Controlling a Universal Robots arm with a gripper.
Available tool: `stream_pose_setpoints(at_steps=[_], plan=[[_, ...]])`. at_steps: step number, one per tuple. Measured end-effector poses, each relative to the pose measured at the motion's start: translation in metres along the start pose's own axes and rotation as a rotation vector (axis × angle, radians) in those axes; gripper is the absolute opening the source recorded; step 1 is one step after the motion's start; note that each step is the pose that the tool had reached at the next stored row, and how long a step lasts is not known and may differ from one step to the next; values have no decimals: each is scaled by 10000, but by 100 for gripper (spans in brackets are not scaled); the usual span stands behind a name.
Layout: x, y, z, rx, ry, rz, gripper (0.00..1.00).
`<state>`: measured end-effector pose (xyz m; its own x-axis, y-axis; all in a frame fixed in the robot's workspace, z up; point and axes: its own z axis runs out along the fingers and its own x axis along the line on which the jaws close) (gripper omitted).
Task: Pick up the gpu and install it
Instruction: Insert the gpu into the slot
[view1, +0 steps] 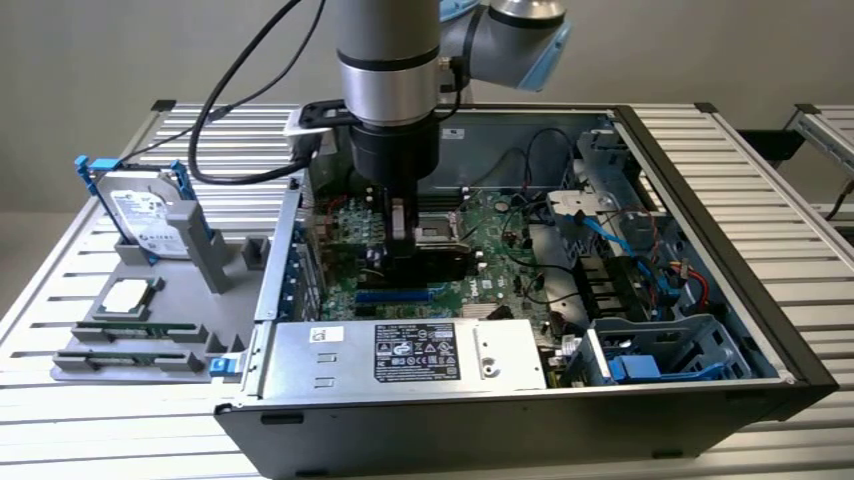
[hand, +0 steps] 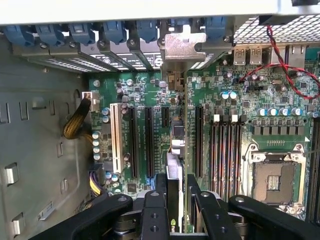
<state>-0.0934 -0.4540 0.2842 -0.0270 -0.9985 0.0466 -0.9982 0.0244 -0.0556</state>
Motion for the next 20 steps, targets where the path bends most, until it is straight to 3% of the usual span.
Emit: stream_pose_setpoints(at_steps=[13,20], plan=[[-1,44,43,-11,-157,8,27],[1,69,65,-61,-249,11,27]])
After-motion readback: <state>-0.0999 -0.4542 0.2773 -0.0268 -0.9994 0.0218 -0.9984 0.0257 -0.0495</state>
